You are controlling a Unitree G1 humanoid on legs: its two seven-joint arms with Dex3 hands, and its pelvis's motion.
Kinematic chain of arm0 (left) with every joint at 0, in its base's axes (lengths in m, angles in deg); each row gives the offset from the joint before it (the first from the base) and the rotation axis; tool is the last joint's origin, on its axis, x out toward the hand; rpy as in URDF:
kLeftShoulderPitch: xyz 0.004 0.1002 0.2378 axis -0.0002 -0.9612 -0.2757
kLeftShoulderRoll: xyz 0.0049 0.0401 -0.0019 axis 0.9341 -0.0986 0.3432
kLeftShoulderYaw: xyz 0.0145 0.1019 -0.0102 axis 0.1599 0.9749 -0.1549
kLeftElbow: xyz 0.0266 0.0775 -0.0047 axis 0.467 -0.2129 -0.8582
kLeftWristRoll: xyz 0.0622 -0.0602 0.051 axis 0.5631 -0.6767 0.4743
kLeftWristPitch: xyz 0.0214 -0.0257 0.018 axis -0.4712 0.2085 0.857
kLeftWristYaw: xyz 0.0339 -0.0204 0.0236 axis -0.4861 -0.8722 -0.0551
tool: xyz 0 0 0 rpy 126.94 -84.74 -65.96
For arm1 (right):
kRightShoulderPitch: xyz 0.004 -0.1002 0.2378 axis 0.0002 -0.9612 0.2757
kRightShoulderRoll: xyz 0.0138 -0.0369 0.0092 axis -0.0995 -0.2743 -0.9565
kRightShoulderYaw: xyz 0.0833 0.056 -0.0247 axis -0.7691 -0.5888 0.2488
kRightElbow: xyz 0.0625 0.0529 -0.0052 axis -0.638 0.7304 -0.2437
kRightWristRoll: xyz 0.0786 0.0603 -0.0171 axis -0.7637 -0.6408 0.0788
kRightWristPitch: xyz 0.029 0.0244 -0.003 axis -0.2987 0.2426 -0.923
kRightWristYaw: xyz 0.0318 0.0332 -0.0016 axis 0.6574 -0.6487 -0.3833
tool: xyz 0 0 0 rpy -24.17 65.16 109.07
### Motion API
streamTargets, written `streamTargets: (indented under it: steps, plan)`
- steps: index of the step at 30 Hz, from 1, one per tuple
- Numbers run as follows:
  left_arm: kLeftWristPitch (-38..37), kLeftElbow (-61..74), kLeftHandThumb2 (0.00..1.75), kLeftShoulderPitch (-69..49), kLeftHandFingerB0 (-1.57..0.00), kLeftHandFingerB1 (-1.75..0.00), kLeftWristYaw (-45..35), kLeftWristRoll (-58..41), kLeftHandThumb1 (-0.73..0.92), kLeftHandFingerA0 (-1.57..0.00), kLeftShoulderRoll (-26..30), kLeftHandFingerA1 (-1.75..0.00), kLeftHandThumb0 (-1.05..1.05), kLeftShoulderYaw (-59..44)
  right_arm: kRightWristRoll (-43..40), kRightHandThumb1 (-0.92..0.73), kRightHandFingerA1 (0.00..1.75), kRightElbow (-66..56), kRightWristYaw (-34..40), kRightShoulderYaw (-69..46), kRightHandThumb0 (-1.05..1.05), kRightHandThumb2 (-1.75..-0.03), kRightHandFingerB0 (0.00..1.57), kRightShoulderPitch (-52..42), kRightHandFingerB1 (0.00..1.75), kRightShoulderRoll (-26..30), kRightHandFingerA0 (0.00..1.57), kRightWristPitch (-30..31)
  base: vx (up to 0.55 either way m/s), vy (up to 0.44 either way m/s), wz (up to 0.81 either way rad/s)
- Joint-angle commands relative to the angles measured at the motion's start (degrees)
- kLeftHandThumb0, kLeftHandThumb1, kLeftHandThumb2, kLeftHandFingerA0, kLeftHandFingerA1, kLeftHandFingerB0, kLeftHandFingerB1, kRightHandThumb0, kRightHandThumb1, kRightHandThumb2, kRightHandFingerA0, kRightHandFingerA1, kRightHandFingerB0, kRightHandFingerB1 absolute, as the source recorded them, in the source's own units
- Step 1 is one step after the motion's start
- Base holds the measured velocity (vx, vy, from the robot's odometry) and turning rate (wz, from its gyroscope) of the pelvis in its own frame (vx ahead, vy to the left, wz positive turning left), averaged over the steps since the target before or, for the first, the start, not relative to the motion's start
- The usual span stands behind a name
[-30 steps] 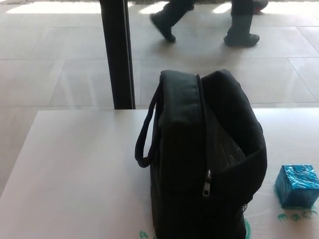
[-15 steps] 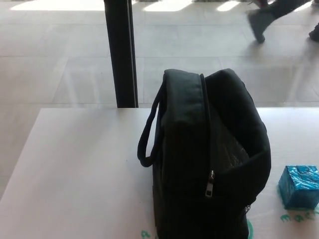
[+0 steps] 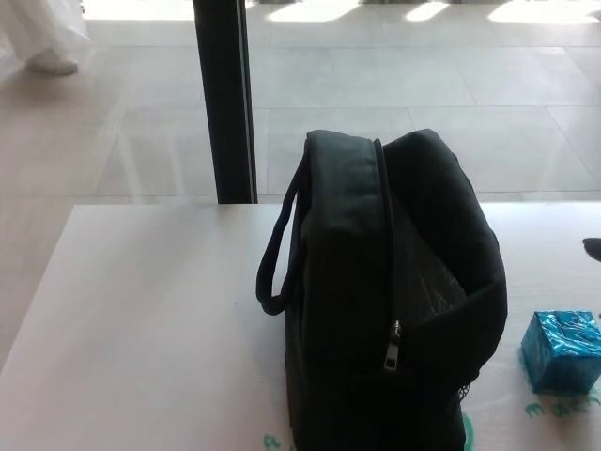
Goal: The robot uses its right hand to pick up the cube kept on the middle of the desk and put it inside the bag next to it
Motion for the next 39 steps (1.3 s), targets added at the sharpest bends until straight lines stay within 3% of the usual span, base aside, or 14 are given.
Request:
streamTargets:
  steps: [1, 2, 3, 7, 16, 17, 19, 20, 23, 24, 28, 31, 39]
  plan:
    - [0.9, 0.8, 0.60, -0.2, -0.26, -0.40, 0.1, 0.6, 0.64, -0.34, 1.5, -0.53, -0.87, 0.9, 5.3, -0.62, 0.32, 2.8, -2.4, 3.4, -0.85, -1.03, 0.06, 3.5, 0.21, 0.9, 0.01, -3.3, 0.00, 0.000, 0.00]
    - [0.7, 0.7, 0.99, -0.2, -0.09, -0.44, 0.2, 0.6, 0.49, -0.36, 1.5, -0.62, -0.82, 1.0, 5.9, -0.59, 0.32, 3.5, -3.0, 4.3, -0.81, -1.03, 0.02, 4.7, 0.23, 1.1, 0.00, -2.5, 0.00, 0.000, 0.00]
    - [0.5, 0.5, 0.61, -0.1, -0.25, -0.40, 0.0, 0.6, 0.64, -0.34, 1.6, -0.53, -0.87, 1.1, 6.4, -0.65, 0.23, 3.9, -3.4, 5.1, -0.92, -1.04, 0.11, 5.6, 0.15, 1.1, 0.01, -1.9, 0.00, 0.000, 0.00]
    - [0.6, 0.3, 0.59, -0.1, -0.28, -0.43, -0.1, 0.2, 0.65, -0.33, 1.6, -0.55, -0.84, 1.3, 8.7, -0.68, 0.18, 6.2, -3.6, 7.4, -0.94, -1.05, 0.11, 9.3, 0.13, 0.8, 0.00, 0.1, 0.00, 0.000, 0.00]
    - [0.2, 0.6, 0.60, -0.1, -0.28, -0.43, -0.1, 0.7, 0.66, -0.33, 1.8, -0.55, -0.85, 1.9, 15.5, -0.69, 0.10, 21.4, 0.3, 12.1, -1.01, -1.05, 0.11, 19.7, 0.12, -1.0, 0.00, -2.7, 0.00, 0.000, 0.00]
    - [0.8, -0.1, 0.97, 0.5, -0.14, -0.46, 0.1, 0.4, 0.49, -0.34, 1.9, -0.62, -0.82, 1.7, 17.0, -0.69, 0.09, 22.8, 0.5, 13.1, -1.01, -1.07, 0.12, 20.7, 0.13, -0.8, 0.00, -1.9, 0.00, 0.000, 0.00]
    - [1.3, -0.3, 0.97, 0.7, -0.14, -0.46, 0.3, 0.2, 0.49, -0.34, 1.9, -0.62, -0.82, 1.6, 17.7, -0.69, 0.09, 23.6, 0.6, 13.5, -1.01, -1.07, 0.12, 21.2, 0.13, -0.8, 0.00, -1.9, 0.00, 0.000, 0.00]
    - [1.1, -0.1, 0.59, 0.6, -0.29, -0.43, 0.3, 0.1, 0.65, -0.34, 1.8, -0.55, -0.84, 1.5, 18.5, -0.67, 0.10, 24.7, 0.6, 14.3, -1.01, -1.06, 0.13, 21.5, 0.15, -0.7, 0.00, -2.3, 0.00, 0.000, 0.00]
    - [1.8, 0.4, 0.59, 0.5, -0.28, -0.43, 0.1, -0.4, 0.64, -0.32, 1.8, -0.56, -0.83, 1.1, 19.4, -0.67, 0.07, 25.3, 0.6, 15.1, -1.03, -1.05, 0.06, 21.0, 0.11, -0.9, 0.00, -2.3, 0.00, 0.000, 0.00]
    - [1.6, 0.6, 0.59, 0.4, -0.28, -0.43, 0.2, -0.1, 0.65, -0.33, 1.8, -0.56, -0.84, 1.4, 19.6, -0.65, 0.08, 25.6, 0.0, 15.5, -1.02, -1.05, 0.13, 21.0, 0.11, -1.0, 0.00, -1.9, 0.00, 0.000, 0.00]
    - [1.0, -0.2, 0.60, 1.0, -0.27, -0.41, -0.2, 0.7, 0.64, -0.33, 2.3, -0.53, -0.87, 2.3, 20.7, -0.65, 0.10, 24.8, -0.9, 16.8, -1.03, -1.04, 0.13, 20.0, 0.09, -1.9, 0.00, -1.6, 0.00, 0.000, 0.00]
    - [1.3, 0.7, 0.60, 0.8, -0.27, -0.42, -0.2, 0.4, 0.64, -0.34, 2.2, -0.56, -0.86, 2.3, 21.6, -0.66, 0.06, 22.0, -1.6, 18.0, -1.05, -1.05, 0.02, 19.0, 0.03, -2.7, 0.00, 0.1, 0.00, 0.000, 0.00]
    - [1.5, 0.6, 0.59, 0.8, -0.27, -0.42, -0.3, 0.2, 0.64, -0.33, 2.2, -0.55, -0.84, 2.1, 22.5, -0.63, 0.09, 21.9, -2.3, 18.4, -1.04, -1.06, 0.00, 19.6, 0.04, -4.7, 0.00, -0.2, 0.00, 0.000, 0.00]
